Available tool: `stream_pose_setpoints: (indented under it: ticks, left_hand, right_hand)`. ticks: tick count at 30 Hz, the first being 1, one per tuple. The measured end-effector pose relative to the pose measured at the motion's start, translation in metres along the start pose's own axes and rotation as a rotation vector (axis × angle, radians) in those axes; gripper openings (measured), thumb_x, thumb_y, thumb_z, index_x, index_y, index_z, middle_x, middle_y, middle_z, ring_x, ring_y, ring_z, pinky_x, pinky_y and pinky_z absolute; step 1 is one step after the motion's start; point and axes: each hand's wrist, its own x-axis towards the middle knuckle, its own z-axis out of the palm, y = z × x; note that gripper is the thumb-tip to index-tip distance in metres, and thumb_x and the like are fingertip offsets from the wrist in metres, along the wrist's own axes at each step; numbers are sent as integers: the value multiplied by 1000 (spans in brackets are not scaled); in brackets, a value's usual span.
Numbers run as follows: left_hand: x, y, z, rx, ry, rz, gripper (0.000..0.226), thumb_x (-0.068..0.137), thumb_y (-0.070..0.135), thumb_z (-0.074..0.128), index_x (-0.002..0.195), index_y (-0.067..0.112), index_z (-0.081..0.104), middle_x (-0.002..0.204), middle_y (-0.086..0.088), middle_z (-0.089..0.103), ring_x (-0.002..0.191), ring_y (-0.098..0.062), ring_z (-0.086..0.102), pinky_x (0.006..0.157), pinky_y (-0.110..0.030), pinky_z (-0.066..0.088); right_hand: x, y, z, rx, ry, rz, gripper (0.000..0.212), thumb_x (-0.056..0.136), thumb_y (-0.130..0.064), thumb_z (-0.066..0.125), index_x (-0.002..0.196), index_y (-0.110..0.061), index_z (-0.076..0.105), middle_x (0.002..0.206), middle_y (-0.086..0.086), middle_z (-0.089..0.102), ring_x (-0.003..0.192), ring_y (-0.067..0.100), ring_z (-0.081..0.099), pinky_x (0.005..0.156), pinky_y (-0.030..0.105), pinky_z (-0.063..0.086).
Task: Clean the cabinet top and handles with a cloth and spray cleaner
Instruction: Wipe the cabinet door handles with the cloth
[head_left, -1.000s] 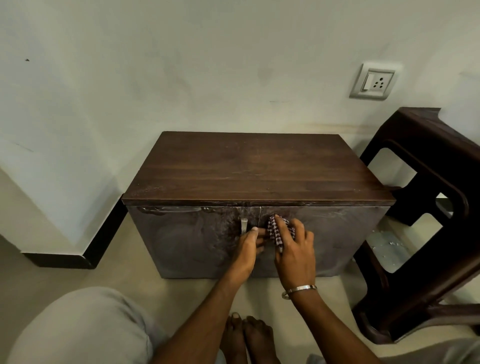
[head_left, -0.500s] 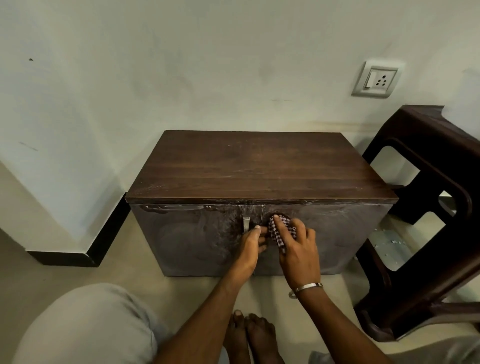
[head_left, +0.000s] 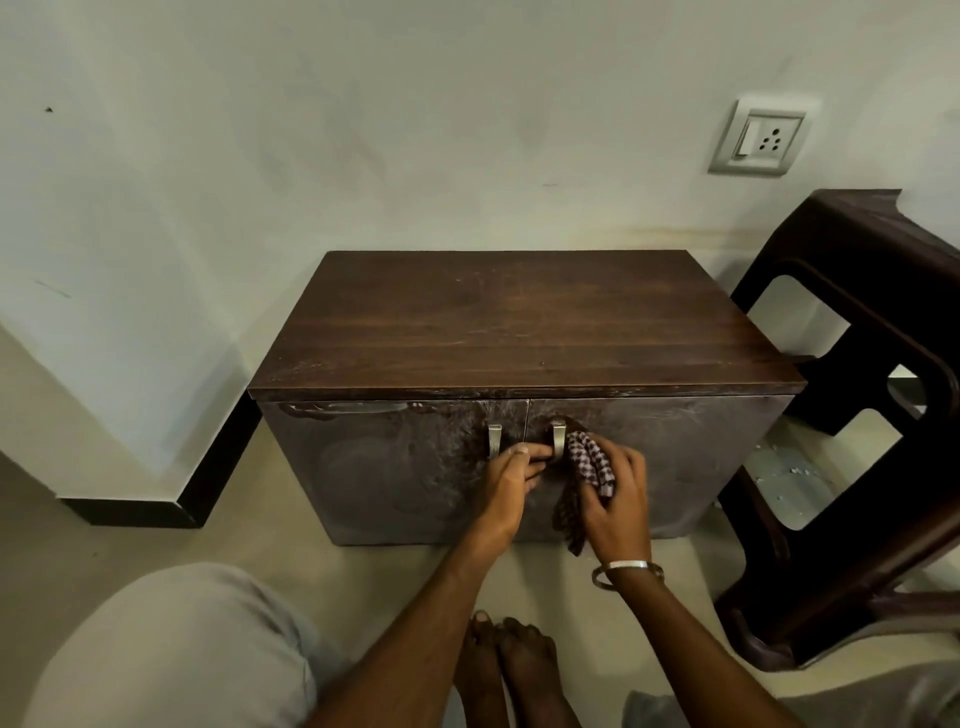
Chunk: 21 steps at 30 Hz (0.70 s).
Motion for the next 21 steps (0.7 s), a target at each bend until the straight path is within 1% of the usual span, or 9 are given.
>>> stream_pose_setpoints:
  ticks: [1, 3, 4, 6, 8, 11, 16, 18, 21]
  left_hand:
    - [0, -2, 0, 15, 0, 24, 33, 102, 3, 31, 110, 0, 63, 113, -12, 62, 109, -22, 57, 85, -17, 48]
    - [1, -7, -2, 61, -2, 90, 32, 101, 2, 33, 105, 11, 64, 114, -11, 64, 110, -22, 60, 89, -19, 50]
    - [1, -10, -3, 84, -4, 120, 32, 101, 2, 34, 103, 15, 64, 114, -9, 64, 110, -23, 61, 93, -23, 50]
    - [0, -12, -3, 119, 0, 156, 30, 97, 6, 40, 100, 24, 64, 113, -6, 65, 110, -21, 62, 98, -31, 50]
    - [0, -13, -3, 159, 0, 176, 29, 93, 6, 43, 102, 25, 63, 113, -4, 65, 110, -19, 63, 100, -35, 50]
    - [2, -15, -3, 211, 4, 203, 35, 90, -5, 45, 107, 22, 61, 115, -3, 64, 111, -15, 62, 101, -35, 49]
    - [-1, -14, -2, 228, 2, 228, 37, 89, -11, 44, 112, 14, 59, 117, -6, 62, 109, -14, 62, 100, -27, 49]
    - [-1, -14, -2, 233, 0, 227, 37, 89, -10, 44, 111, 16, 59, 116, -5, 62, 109, -14, 62, 100, -27, 49]
    - [-1, -15, -3, 238, -2, 234, 37, 89, -10, 44, 109, 18, 58, 114, -1, 63, 110, -13, 61, 100, -28, 49]
  right_hand:
    - [6, -4, -1, 76, -41, 34, 44, 81, -9, 59, 124, -13, 55, 116, 1, 47, 105, 8, 49, 95, 11, 37]
    - [14, -7, -4, 179, -150, 144, 42, 81, -15, 57, 123, -15, 55, 117, 3, 54, 107, 11, 52, 95, 21, 39]
    - [17, -8, -7, 218, -197, 206, 38, 84, -13, 58, 122, -17, 56, 116, 3, 57, 108, 15, 53, 93, 25, 42]
    - [23, -12, -14, 293, -287, 331, 33, 89, -5, 56, 119, -19, 57, 111, 2, 60, 105, 17, 56, 82, 21, 44]
    - [27, -13, -20, 320, -371, 421, 33, 91, -4, 53, 121, -18, 56, 109, 0, 59, 98, 13, 56, 72, 16, 41]
    - [34, -12, -24, 317, -463, 488, 33, 92, -8, 53, 123, -20, 55, 107, -1, 60, 92, 8, 55, 71, 19, 42]
    - [41, -9, -27, 416, -451, 519, 29, 90, -7, 55, 115, -21, 61, 112, 8, 66, 102, 21, 62, 86, 34, 49]
    - [31, -4, -23, 418, -407, 475, 29, 90, -7, 56, 113, -24, 60, 110, 3, 65, 102, 16, 61, 87, 29, 49]
    - [9, 5, -10, 277, -376, 360, 38, 90, -7, 58, 126, -18, 52, 117, 2, 59, 104, 10, 57, 81, 17, 47]
